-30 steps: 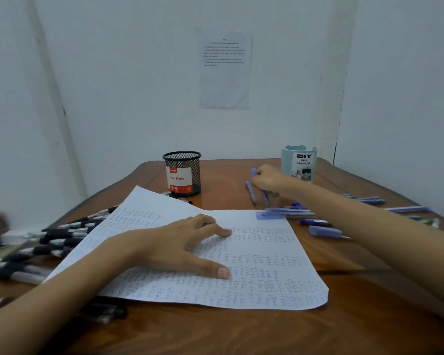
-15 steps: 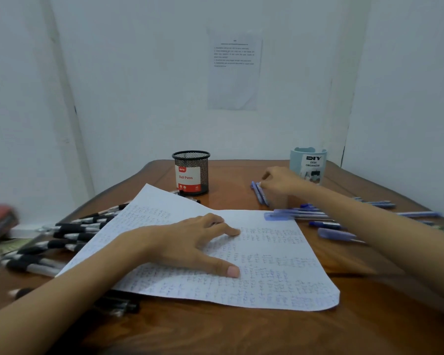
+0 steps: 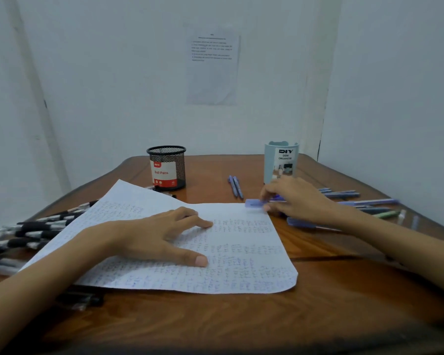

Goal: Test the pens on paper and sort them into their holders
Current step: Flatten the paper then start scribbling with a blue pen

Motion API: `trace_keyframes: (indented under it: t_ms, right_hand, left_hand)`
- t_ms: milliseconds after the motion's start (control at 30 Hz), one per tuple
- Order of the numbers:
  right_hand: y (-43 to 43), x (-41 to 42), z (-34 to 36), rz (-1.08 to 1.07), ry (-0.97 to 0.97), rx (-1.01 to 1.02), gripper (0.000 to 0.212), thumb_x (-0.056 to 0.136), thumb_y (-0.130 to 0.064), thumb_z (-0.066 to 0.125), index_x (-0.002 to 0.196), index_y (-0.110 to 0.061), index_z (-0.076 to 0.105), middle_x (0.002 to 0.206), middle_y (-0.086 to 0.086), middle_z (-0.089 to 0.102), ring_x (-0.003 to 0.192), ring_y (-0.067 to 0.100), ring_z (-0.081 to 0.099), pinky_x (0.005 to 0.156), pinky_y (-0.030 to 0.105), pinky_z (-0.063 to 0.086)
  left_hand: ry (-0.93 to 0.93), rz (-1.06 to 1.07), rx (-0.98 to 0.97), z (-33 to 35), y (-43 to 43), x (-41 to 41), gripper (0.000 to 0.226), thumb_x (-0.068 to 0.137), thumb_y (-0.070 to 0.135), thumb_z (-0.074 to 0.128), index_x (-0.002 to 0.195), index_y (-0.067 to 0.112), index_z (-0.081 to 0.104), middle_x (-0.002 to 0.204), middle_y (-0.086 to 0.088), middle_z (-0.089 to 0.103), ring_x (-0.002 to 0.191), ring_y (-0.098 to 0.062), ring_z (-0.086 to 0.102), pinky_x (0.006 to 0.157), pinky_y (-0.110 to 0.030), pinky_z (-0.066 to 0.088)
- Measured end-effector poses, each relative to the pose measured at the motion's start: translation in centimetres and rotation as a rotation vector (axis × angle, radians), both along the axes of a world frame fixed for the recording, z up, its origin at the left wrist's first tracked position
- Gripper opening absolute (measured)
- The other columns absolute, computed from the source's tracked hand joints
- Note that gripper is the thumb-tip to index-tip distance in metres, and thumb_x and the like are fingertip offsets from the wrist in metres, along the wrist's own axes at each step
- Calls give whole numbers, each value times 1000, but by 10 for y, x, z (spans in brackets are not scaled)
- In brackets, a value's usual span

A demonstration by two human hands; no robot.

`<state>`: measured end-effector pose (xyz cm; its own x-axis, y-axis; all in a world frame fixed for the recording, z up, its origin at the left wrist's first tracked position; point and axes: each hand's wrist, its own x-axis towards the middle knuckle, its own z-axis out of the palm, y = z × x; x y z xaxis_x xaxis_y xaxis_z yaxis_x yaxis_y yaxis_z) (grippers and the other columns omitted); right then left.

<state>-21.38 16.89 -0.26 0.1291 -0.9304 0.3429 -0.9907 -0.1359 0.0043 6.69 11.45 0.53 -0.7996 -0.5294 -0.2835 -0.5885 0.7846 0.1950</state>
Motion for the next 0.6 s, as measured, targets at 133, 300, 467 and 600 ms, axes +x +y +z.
trace_keyframes:
  t_ms: [133, 300, 467, 600]
  right_hand:
    - [6, 13, 0, 187, -193, -195, 15, 96, -16, 48, 110, -13, 54, 99, 2, 61, 85, 16, 55, 67, 12, 35]
    - [8, 18, -5, 222, -84, -343, 37, 90, -26, 48, 117, -8, 66, 90, 9, 71, 74, 25, 63, 55, 22, 42]
    - [14, 21, -7, 106, -131, -382, 28, 90, -31, 59, 115, -22, 67, 93, 5, 73, 79, 22, 64, 55, 9, 26]
    - [16, 23, -6, -21, -32, -274, 32, 91, -41, 54, 119, -30, 63, 107, -3, 71, 84, 10, 59, 56, 9, 26]
  left_hand:
    - [0, 3, 10, 1, 1, 0, 93, 52, 93, 33, 135, 61, 9, 142, 34, 5, 122, 6, 15, 102, -23, 15]
    - [-20, 13, 17, 1, 3, -1, 86, 45, 97, 29, 123, 70, 6, 143, 34, 4, 121, 7, 14, 104, -25, 15]
    - [-27, 16, 22, 0, 3, -2, 87, 40, 99, 27, 120, 70, 6, 143, 34, 3, 121, 6, 14, 107, -28, 16]
    - [-32, 23, 4, 0, 2, -2, 89, 37, 101, 25, 118, 70, 5, 138, 37, 5, 124, 5, 15, 106, -26, 14]
